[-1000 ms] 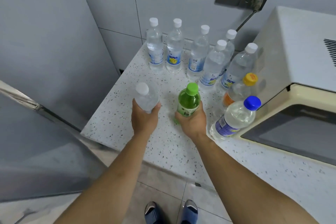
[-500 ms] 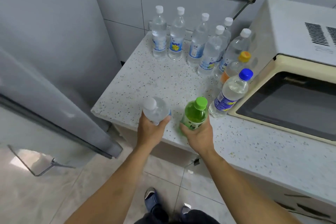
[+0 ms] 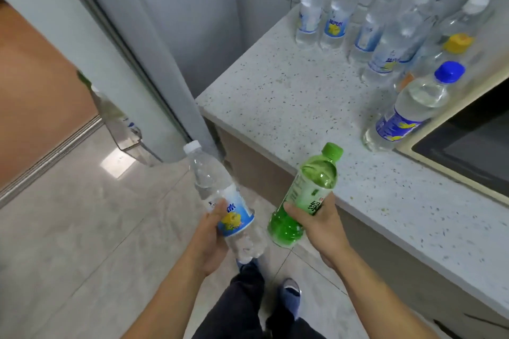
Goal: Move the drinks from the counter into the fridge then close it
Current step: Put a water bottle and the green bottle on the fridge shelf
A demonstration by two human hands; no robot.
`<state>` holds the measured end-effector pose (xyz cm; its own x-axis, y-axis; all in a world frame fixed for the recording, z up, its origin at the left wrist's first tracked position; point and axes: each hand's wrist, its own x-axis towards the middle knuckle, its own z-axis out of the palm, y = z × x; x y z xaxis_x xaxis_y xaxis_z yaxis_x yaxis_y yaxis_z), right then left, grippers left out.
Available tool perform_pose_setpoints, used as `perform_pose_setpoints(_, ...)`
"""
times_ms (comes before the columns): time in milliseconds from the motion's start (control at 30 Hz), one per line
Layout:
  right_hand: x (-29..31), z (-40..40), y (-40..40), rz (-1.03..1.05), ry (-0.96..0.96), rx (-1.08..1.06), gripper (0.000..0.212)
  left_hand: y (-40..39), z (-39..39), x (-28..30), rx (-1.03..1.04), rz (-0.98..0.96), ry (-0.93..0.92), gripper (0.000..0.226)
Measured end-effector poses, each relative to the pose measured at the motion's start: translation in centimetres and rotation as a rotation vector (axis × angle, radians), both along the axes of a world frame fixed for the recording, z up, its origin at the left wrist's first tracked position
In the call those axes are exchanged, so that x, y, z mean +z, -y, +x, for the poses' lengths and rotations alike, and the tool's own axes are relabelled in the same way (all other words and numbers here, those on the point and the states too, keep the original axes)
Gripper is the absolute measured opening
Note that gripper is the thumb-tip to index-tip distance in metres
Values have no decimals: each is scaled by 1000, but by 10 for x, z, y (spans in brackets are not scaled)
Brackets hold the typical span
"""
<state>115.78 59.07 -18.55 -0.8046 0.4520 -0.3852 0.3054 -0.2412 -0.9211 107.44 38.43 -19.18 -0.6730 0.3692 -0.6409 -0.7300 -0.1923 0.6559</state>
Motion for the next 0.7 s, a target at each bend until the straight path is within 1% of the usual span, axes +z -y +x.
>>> perform_pose_setpoints(67, -6, 2, 18, -82, 29, 93, 55, 27, 17, -2, 56, -26, 58, 42)
perform_pose_setpoints(133, -10, -1, 42, -129, 43, 194, 53, 54, 31, -1, 136, -44, 98, 47)
perform_pose_setpoints(200, -11, -6, 68, -132, 59, 300, 49, 81, 42, 0, 197, -71, 107, 50)
perform_pose_setpoints(267, -12, -14, 95, -144, 72, 403, 51, 107, 50, 1, 248, -85, 109, 49)
perform_pose_setpoints(367, -12, -31, 137, -158, 90, 541, 55, 150, 58, 2, 358, -67, 111, 57)
perform_pose_setpoints(467, -8, -54, 188, -160, 102, 629, 55, 199, 61, 2, 460, -82, 87, 56)
perform_pose_setpoints(600, -5, -89, 264, -176, 109, 700, 38, 273, 55, 9, 569, -103, 36, 49)
perform_pose_setpoints(700, 0, -109, 323, -188, 112, 746, 36, 324, 47, 14, 613, -95, -1, 44)
